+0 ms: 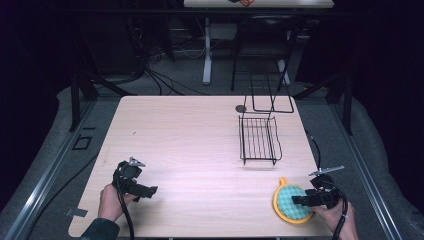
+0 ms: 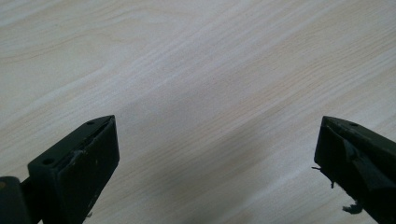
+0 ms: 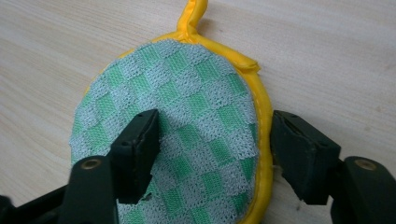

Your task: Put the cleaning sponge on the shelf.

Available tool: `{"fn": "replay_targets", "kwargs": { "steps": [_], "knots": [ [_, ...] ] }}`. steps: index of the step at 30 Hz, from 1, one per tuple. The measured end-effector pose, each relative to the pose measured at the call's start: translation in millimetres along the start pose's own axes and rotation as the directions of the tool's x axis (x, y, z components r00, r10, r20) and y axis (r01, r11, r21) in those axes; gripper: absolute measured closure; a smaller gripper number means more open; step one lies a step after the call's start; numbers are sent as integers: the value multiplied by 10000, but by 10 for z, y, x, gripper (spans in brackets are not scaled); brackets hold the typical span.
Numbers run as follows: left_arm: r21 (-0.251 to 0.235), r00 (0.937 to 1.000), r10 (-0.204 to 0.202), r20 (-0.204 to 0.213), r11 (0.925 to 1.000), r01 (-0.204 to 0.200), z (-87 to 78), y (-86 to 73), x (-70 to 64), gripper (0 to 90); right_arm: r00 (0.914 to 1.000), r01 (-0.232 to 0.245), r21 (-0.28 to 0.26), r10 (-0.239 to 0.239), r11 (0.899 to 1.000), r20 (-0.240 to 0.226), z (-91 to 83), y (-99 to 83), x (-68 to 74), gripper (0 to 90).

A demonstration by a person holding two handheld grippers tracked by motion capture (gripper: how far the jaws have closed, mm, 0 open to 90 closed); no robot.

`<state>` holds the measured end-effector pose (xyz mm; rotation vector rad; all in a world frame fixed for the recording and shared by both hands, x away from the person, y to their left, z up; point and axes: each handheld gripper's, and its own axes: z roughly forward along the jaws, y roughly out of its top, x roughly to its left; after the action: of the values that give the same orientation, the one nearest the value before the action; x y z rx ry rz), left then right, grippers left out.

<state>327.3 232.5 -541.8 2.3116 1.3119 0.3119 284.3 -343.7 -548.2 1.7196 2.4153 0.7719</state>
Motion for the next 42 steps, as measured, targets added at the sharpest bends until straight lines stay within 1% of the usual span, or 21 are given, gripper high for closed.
{"fn": "replay_targets", "kwargs": {
  "steps": [1, 2, 5, 6, 7, 8, 11, 14, 19, 21, 22, 23, 25, 28, 29, 34, 37, 42],
  "knots": [
    [0, 10000, 0, 0, 10000, 0, 0, 0, 0, 1, 10000, 0, 0, 0, 10000, 0, 0, 0, 0, 349],
    [5, 10000, 5, 1, 10000, -5, 0, 0, 0, 1, 9998, -186, 34, 186, 9998, -81, 6, -6, -6, 384],
    [8, 10000, 39, -4, 10000, -39, 4, 1, -1, 2, 9991, -384, 38, 385, 9993, -199, 11, -16, -8, 438],
    [8, 10000, 39, -4, 10000, -39, 4, 1, -1, 1, 9991, -384, 38, 385, 9993, -199, 11, -16, -8, 438],
    [4, 10000, 53, -7, 10000, -53, 5, 3, -2, 1, 9984, -507, 27, 507, 9987, -263, 15, -23, -9, 485],
    [-2, 10000, 32, -8, 10000, -32, 7, 3, -3, 2, 9982, -529, 29, 529, 9986, -269, 14, -24, -6, 501],
    [12, 10000, 52, -10, 10000, -52, 12, 3, -1, 2, 9987, -450, 97, 452, 9989, -243, 5, -21, 16, 550],
    [3, 10000, 51, -9, 10000, -51, 12, 3, 0, 2, 9989, -461, -6, 460, 9989, -131, 1, -26, 40, 604],
    [42, 10000, 19, -15, 10000, -19, 11, 0, 2, 2, 9991, -418, -81, 417, 9991, -110, -11, -31, 56, 663],
    [48, 10000, 20, -17, 10000, -20, 11, 0, 3, 2, 9996, -277, -162, 278, 9995, 13, -26, -37, 78, 689],
    [48, 10000, 20, -17, 10000, -20, 11, 0, 3, 2, 9996, -277, -162, 278, 9995, 13, -26, -37, 78, 689],
    [51, 10000, 13, -26, 10000, -13, 12, -1, 3, 2, 9998, -173, -324, 177, 9993, 107, -38, -41, 99, 704],
    [54, 10000, 18, -24, 10000, -18, 11, -1, 4, 2, 9997, -198, -348, 204, 9992, 155, -44, -42, 109, 710],
    [48, 10000, -5, -19, 10000, 5, 12, -2, 6, 2, 9996, 3, -469, 10, 9989, 269, -69, -33, 153, 724],
    [50, 10000, -4, -14, 10000, 4, 13, -2, 7, 2, 9997, 63, -594, -49, 9982, 232, -73, -31, 160, 727],
    [38, 10000, 19, -10, 10000, -19, 9, -2, 10, 2, 9997, 184, -825, -169, 9964, 182, -116, -14, 198, 729],
    [29, 10000, 21, -10, 10000, -21, 10, -2, 11, 2, 9998, 200, -1124, -195, 9935, 61, -185, -4, 222, 729],
    [22, 10000, 16, -5, 10000, -16, 9, -2, 10, 2, 9996, 271, -1291, -270, 9913, 21, -241, 8, 244, 725]
  ]
}}
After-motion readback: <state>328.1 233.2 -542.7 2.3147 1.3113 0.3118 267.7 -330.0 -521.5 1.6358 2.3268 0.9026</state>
